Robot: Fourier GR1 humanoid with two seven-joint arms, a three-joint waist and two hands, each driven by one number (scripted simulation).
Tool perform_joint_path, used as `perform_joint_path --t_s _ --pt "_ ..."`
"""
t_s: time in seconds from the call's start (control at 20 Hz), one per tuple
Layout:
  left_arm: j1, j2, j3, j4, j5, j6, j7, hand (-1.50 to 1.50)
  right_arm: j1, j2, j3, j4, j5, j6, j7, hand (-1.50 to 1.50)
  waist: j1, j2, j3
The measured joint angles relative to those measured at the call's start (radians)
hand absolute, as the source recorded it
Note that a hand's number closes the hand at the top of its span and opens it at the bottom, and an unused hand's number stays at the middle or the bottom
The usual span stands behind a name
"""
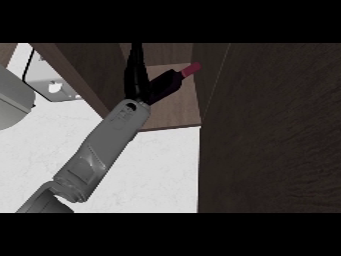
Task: Pick up the wine, place it into the cabinet and close the cabinet
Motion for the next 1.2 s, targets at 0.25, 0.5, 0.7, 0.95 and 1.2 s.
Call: perform_joint_path --t_s 0.25,0.5,0.7,0.95,1.2 --pt "0.044 -0.003 0.041 -0.079 0.082 -0.001 -0.087 -1.5 0.023 0.007 0.014 -0.002 0.001 -0.008 -0.01 -1.5 0.019 -0.009 0.0" --pt "0.095 -0.004 0.057 -0.173 0.176 -0.027 -0.176 -1.5 0.031 0.0 0.023 -0.008 0.0 -0.026 0.002 -1.5 0.033 -0.015 0.001" --pt "0.133 -0.005 0.025 -0.243 0.243 -0.054 -0.211 -1.5 0.023 -0.002 0.033 -0.014 0.0 -0.051 0.018 -1.5 0.047 -0.019 0.001" --pt "0.203 -0.005 -0.034 -0.348 0.284 -0.085 -0.227 -1.5 0.01 0.012 0.074 -0.019 0.008 -0.092 0.033 -1.5 0.07 -0.025 0.002" --pt "0.284 -0.005 -0.084 -0.479 0.266 -0.122 -0.207 -1.5 0.01 0.007 0.064 -0.02 0.017 -0.112 0.026 -1.5 0.089 -0.03 0.002"
